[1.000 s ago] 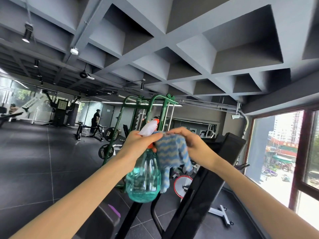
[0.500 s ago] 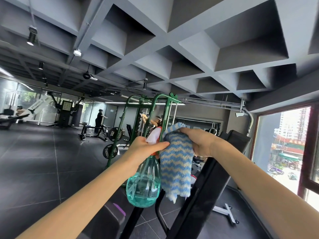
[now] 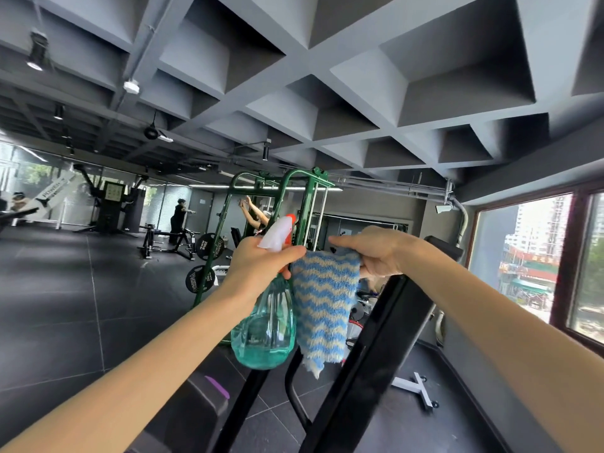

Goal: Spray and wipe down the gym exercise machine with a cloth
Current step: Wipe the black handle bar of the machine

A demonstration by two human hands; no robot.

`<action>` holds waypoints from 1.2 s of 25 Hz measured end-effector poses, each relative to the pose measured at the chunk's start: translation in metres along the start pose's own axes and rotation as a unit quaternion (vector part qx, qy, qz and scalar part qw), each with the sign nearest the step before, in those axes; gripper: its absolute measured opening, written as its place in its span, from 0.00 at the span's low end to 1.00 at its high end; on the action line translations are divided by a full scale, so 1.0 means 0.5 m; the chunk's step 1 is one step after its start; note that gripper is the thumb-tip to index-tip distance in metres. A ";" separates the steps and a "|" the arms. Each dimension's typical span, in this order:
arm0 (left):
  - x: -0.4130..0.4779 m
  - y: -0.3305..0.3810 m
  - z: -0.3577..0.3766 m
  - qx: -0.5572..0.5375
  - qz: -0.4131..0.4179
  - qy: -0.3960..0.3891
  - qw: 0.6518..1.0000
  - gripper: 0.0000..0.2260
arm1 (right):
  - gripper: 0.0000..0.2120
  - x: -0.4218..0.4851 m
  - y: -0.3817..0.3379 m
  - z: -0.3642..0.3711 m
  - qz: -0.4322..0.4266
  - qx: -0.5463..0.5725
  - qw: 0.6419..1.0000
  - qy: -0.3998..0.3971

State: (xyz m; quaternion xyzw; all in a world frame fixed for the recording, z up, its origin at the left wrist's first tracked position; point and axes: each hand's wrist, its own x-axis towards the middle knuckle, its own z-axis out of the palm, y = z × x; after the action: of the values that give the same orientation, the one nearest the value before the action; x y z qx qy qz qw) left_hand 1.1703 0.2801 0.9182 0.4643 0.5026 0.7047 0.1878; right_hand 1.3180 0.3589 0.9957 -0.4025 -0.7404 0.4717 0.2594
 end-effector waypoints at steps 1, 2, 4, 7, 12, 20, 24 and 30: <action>0.004 0.000 0.003 -0.004 0.005 0.001 1.000 0.08 | 0.09 -0.004 -0.005 -0.001 -0.003 -0.021 1.000 0.011; 0.006 0.002 0.006 -0.007 0.008 0.002 1.000 0.07 | 0.10 -0.007 -0.010 -0.001 -0.006 -0.041 0.999 0.013; 0.008 0.006 0.014 -0.010 0.015 0.003 1.000 0.05 | 0.15 -0.016 -0.018 0.000 -0.003 -0.075 0.994 -0.074; 0.014 0.006 0.020 -0.005 0.018 0.011 1.000 0.07 | 0.26 -0.024 -0.018 -0.011 0.002 -0.176 0.961 -0.211; 0.017 0.004 0.030 0.012 0.028 -0.016 0.999 0.14 | 0.14 -0.001 -0.010 -0.033 -0.040 -0.264 0.962 -0.063; 0.028 -0.020 0.014 0.022 0.005 -0.028 0.999 0.12 | 0.11 0.080 0.023 -0.074 -0.083 -0.593 0.757 0.263; 0.037 -0.032 -0.004 0.022 -0.018 -0.015 0.999 0.10 | 0.16 0.106 0.076 -0.051 -0.191 -0.596 0.735 0.260; 0.037 -0.029 -0.002 0.065 -0.033 -0.036 0.997 0.06 | 0.35 0.117 0.067 -0.003 -0.185 -0.741 0.632 0.128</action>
State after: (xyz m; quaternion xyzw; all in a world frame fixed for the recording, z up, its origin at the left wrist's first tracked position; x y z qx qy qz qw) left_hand 1.1573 0.2990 0.9138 0.4841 0.5552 0.6466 0.1982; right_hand 1.2993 0.4164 0.9664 -0.3705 -0.8590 -0.3500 0.0479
